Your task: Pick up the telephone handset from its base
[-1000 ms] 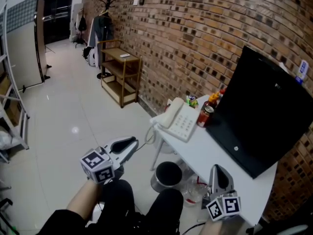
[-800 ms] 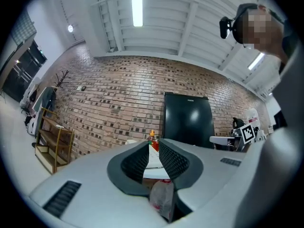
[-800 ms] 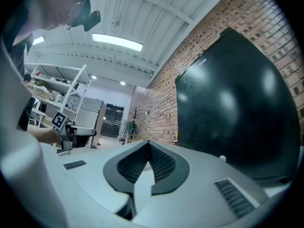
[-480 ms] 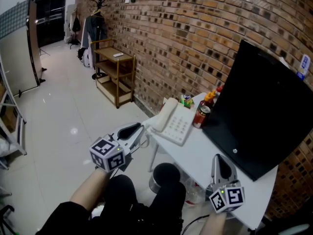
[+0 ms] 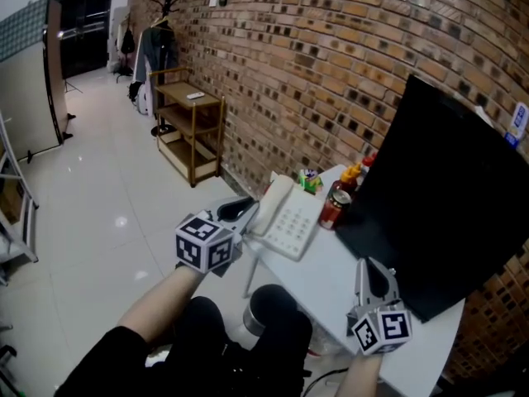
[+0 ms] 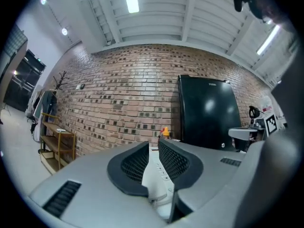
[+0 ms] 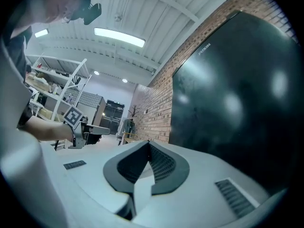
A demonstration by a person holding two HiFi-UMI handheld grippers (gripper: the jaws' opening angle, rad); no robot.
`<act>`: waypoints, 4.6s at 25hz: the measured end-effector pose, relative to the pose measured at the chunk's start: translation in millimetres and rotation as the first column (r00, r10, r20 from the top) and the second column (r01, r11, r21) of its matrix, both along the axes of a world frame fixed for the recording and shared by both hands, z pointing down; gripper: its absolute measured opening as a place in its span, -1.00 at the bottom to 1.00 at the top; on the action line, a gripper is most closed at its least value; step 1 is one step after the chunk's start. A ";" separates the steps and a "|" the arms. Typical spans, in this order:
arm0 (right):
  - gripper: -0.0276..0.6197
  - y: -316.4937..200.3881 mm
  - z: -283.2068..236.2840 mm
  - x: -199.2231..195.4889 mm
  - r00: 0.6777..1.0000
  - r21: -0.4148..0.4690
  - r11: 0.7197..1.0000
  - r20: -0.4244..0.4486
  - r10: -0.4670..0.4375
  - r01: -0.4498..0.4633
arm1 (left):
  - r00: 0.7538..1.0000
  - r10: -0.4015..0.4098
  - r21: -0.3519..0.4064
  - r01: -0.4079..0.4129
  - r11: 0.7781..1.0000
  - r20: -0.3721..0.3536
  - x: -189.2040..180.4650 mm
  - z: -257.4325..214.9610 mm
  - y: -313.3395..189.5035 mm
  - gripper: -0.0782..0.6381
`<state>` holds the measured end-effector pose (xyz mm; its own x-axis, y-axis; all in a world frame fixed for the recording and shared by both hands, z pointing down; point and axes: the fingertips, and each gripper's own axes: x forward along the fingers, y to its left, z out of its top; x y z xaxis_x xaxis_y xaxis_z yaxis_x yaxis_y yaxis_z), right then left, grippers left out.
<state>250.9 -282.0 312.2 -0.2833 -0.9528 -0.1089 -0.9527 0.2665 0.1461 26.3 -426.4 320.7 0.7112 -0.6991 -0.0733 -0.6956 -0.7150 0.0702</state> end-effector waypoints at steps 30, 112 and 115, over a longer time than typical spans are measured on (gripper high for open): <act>-0.89 -28.0 15.3 -19.2 0.998 -0.020 0.998 -0.008 -0.063 0.063 | 0.935 -0.052 -0.360 0.185 0.914 0.350 75.5 70.4 -106.4 -0.05; -0.89 -7.9 26.8 10.5 0.996 -0.082 0.995 0.077 -0.046 0.052 | 0.618 0.618 0.292 -0.551 0.782 -0.486 -60.0 -54.1 65.6 -0.15; -0.89 -7.4 27.9 10.5 0.996 -0.082 0.995 0.082 -0.045 0.051 | 0.621 0.615 0.288 -0.551 0.783 -0.486 -58.3 -53.2 65.5 -0.15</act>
